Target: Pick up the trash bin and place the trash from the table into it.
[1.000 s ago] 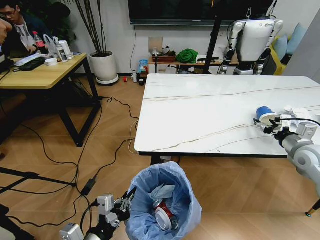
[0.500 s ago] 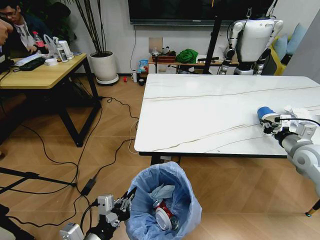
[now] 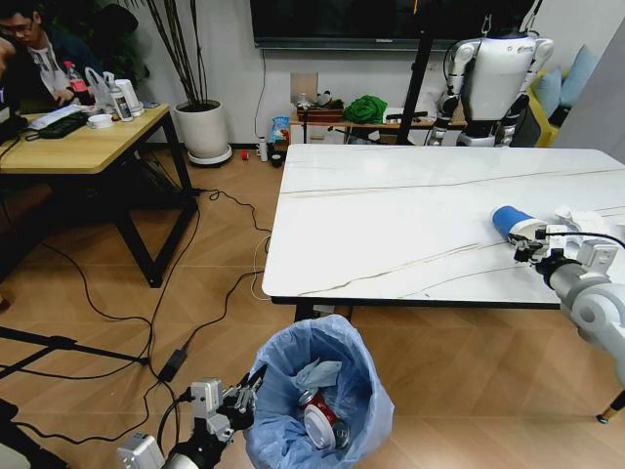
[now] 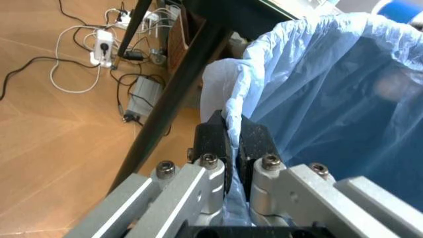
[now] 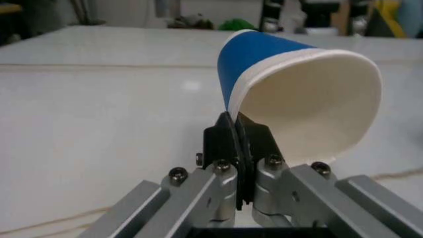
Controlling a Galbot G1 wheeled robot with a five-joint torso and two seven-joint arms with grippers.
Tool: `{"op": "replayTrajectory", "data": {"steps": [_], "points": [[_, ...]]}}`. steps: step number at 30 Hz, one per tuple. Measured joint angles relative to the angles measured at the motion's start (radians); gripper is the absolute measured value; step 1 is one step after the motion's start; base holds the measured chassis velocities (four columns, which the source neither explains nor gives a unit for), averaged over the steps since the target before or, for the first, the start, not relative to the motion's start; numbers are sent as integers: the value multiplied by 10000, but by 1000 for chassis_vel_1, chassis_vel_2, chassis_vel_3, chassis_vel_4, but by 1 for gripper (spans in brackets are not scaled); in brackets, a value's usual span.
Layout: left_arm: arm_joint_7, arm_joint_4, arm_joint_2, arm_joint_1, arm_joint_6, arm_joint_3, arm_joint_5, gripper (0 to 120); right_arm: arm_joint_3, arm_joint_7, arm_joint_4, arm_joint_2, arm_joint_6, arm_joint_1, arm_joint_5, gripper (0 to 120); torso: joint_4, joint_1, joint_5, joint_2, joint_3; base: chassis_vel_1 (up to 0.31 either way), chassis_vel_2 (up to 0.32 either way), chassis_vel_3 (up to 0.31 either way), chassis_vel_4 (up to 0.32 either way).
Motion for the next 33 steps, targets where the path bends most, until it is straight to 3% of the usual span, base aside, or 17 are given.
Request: {"op": "replayTrajectory", "data": {"steps": [7, 11, 13, 19, 24, 33], "points": [[-15, 5, -64, 24, 0, -18, 0, 0, -427, -2238, 1579, -503, 1649, -318, 239, 0, 2, 0, 5, 0, 0, 0, 0, 0, 0], [-48, -26, -159, 55, 0, -82, -2, 0, -1057, -4141, 2715, -1109, 2648, -238, 744, 0, 6, 0, 5, 0, 0, 0, 0, 0, 0], [-53, -25, -160, 49, 0, -86, -4, 0, -1092, -4232, 2768, -1138, 2712, -237, 773, 0, 6, 0, 4, 0, 0, 0, 0, 0, 0], [-157, -5, -143, -162, 49, -131, -211, 0, -1894, -7595, 3883, -1874, 3705, -343, 758, 0, -1, 0, 7, 0, -1, 0, 0, 0, 0], [-194, 2, -156, -256, 82, -117, -319, 0, -2702, -8225, 4379, -1974, 3837, -558, -540, 0, 0, 0, 8, 0, -1, 0, 0, 0, 0], [-227, -35, -164, -261, 116, -154, -397, 0, -2765, -8483, 4270, -1872, 4014, -1338, -1844, 0, 0, 0, 5, 0, -1, 0, 0, 0, 0]]}}
